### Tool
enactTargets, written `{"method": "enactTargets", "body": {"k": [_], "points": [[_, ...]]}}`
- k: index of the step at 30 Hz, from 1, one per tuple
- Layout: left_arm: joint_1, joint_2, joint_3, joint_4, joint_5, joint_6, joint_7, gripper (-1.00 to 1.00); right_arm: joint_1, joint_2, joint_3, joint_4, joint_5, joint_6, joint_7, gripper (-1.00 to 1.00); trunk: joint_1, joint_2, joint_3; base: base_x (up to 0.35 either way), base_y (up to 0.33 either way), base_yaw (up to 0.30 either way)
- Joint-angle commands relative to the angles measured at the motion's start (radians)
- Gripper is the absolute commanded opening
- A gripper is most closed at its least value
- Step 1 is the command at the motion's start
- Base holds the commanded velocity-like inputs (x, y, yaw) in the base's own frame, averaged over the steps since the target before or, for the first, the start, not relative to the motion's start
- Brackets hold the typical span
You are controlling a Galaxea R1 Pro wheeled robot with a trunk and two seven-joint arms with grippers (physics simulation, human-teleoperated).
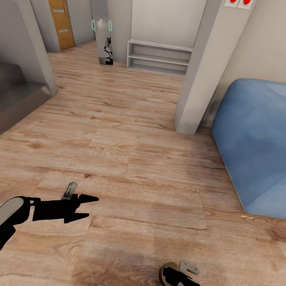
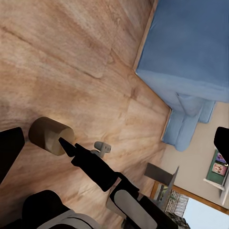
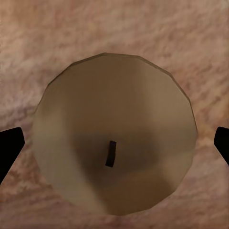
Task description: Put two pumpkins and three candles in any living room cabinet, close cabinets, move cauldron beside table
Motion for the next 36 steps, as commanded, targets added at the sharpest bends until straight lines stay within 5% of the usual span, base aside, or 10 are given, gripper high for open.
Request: {"method": "enactTargets", "body": {"k": [1, 36], "points": [[-0.001, 0.001, -0.001, -0.001, 0.011, 0.0, 0.01, 1.0, 0.0, -0.001, 0.008, -0.003, -0.006, 0.005, -0.008, 1.0, 0.0, 0.0, -0.001, 0.0, 0.0, 0.0], [-0.001, 0.001, -0.002, -0.005, 0.011, 0.0, 0.01, 1.0, 0.0, -0.001, 0.008, -0.003, -0.006, 0.003, -0.007, 1.0, 0.001, -0.001, -0.012, 0.0, 0.002, 0.0]]}}
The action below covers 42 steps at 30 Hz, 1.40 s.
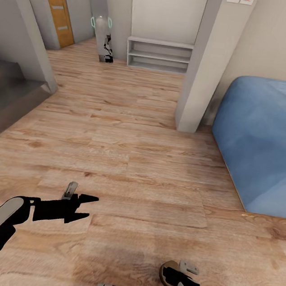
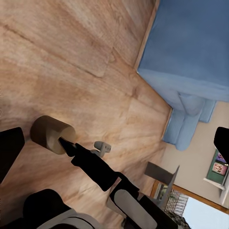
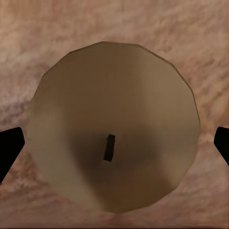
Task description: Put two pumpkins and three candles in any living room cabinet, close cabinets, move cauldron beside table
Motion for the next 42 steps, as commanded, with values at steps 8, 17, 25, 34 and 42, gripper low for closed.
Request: {"method": "enactTargets", "body": {"k": [8, 17, 25, 34, 42], "points": [[-0.001, 0.001, -0.001, -0.002, 0.011, 0.0, 0.009, 1.0, 0.0, 0.0, 0.008, -0.005, -0.006, 0.005, -0.007, 1.0, 0.001, -0.001, -0.009, 0.0, 0.0, 0.0], [-0.001, 0.001, -0.001, -0.002, 0.011, 0.0, 0.009, 1.0, 0.0, 0.0, 0.008, -0.01, -0.006, 0.001, -0.007, 1.0, 0.001, -0.001, -0.009, 0.0, 0.0, 0.0], [-0.001, 0.001, -0.001, -0.002, 0.011, 0.0, 0.009, 1.0, 0.0, 0.001, 0.008, -0.009, -0.007, -0.014, 0.004, 1.0, 0.002, -0.001, -0.016, 0.0, 0.0, 0.0], [-0.001, 0.001, -0.001, -0.002, 0.011, 0.0, 0.01, 1.0, 0.0, -0.001, 0.008, -0.004, -0.006, -0.015, 0.015, 1.0, 0.002, -0.002, -0.02, 0.0, 0.0, 0.0], [-0.001, 0.001, -0.001, -0.002, 0.011, 0.0, 0.009, 1.0, 0.0, -0.001, 0.009, -0.003, -0.006, -0.016, 0.016, 1.0, 0.002, -0.002, -0.024, 0.0, 0.0, 0.0]]}}
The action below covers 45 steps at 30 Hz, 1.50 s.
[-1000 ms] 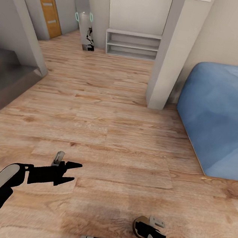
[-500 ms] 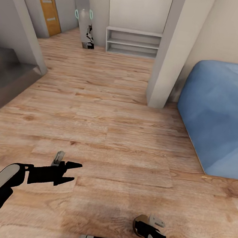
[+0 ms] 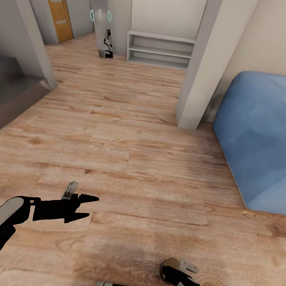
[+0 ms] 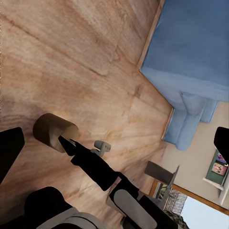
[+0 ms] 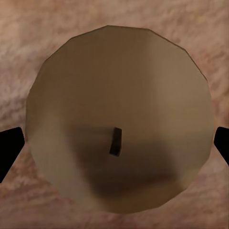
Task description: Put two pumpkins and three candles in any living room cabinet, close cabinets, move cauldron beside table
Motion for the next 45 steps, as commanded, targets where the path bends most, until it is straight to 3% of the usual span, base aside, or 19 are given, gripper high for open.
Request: {"method": "enactTargets", "body": {"k": [1, 17, 18, 45], "points": [[-0.001, 0.001, -0.001, -0.001, 0.011, 0.0, 0.01, 1.0, 0.0, -0.001, 0.008, -0.003, -0.007, 0.003, -0.007, 1.0, 0.0, -0.001, -0.005, 0.0, 0.0, 0.0], [-0.001, 0.001, -0.001, -0.001, 0.011, 0.0, 0.01, 1.0, 0.0, -0.001, 0.008, -0.003, -0.007, 0.002, -0.007, 1.0, 0.001, -0.001, -0.009, 0.0, 0.0, 0.0], [-0.001, 0.001, -0.001, -0.001, 0.011, 0.0, 0.01, 1.0, 0.0, -0.001, 0.008, -0.003, -0.007, 0.002, -0.008, -1.0, 0.001, -0.001, -0.009, 0.0, 0.0, 0.0], [-0.001, -0.001, -0.001, -0.001, 0.011, 0.0, 0.01, 1.0, 0.0, -0.001, 0.008, -0.003, -0.007, 0.002, -0.008, -1.0, 0.001, -0.001, -0.009, 0.0, 0.0, 0.0]]}}
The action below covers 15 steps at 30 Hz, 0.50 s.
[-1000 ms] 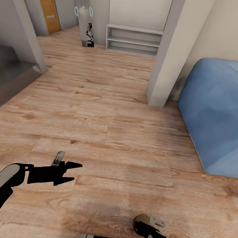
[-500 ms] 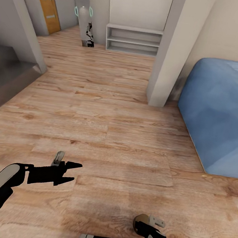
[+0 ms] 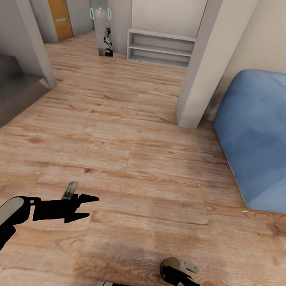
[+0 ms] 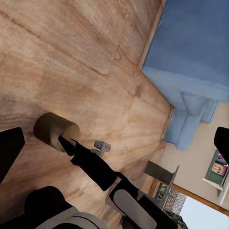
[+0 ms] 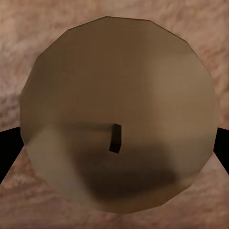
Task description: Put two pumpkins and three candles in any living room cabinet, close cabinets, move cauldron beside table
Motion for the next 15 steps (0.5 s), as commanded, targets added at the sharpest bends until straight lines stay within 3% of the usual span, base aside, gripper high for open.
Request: {"method": "enactTargets", "body": {"k": [1, 15], "points": [[-0.001, 0.001, -0.001, -0.001, 0.011, 0.0, 0.01, 1.0, 0.0, -0.001, 0.009, -0.003, -0.008, 0.003, -0.007, -1.0, 0.0, 0.0, -0.001, 0.0, 0.0, 0.0], [-0.001, 0.001, -0.002, 0.006, -0.007, -0.002, 0.017, 1.0, 0.0, -0.002, 0.007, -0.013, -0.008, 0.001, -0.007, -1.0, -0.006, 0.003, 0.046, 0.0, 0.0, 0.0]]}}
